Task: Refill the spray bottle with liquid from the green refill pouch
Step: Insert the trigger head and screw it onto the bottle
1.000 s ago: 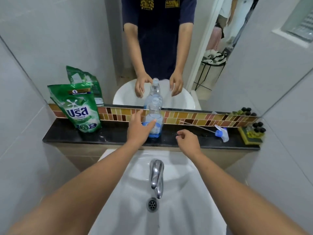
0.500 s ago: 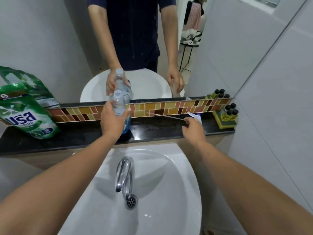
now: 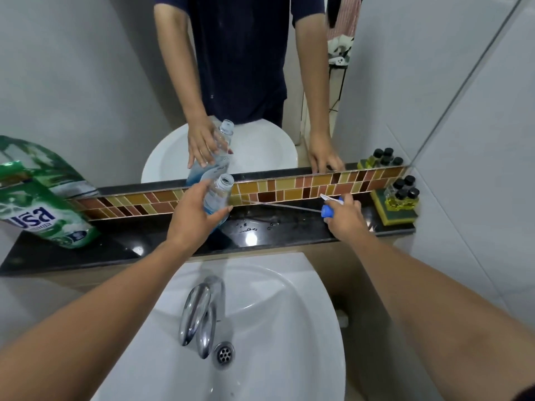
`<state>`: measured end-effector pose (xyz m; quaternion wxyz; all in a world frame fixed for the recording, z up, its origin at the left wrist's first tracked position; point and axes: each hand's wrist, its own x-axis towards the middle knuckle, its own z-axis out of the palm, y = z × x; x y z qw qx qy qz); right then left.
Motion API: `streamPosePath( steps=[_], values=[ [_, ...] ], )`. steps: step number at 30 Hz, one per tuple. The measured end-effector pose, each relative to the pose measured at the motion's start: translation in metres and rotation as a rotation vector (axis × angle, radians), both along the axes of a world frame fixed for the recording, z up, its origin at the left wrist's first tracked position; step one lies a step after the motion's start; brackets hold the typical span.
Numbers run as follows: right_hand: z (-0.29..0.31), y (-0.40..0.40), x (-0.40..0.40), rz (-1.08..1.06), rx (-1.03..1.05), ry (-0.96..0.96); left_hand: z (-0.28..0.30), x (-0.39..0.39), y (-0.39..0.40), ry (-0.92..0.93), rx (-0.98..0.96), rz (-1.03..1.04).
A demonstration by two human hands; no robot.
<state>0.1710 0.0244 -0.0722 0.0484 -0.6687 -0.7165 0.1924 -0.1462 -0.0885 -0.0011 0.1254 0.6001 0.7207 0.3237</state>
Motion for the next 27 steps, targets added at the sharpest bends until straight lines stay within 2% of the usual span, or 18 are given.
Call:
streamPosePath(
  steps=[7, 10, 18, 27],
  values=[
    [0.002, -0.001, 0.007, -0.053, 0.012, 0.131, 0.001, -0.005, -0.011, -0.043, -0.024, 0.013],
    [0.004, -0.008, 0.014, -0.072, 0.016, 0.182, 0.005, -0.009, -0.017, 0.007, -0.043, 0.003],
    [0.048, -0.029, 0.005, -0.004, 0.182, 0.147, 0.011, -0.047, -0.034, 0.169, -0.070, 0.004],
    [0.100, -0.036, -0.024, 0.127, 0.320, 0.070, 0.012, -0.063, -0.041, 0.156, -0.086, 0.002]
  ],
)
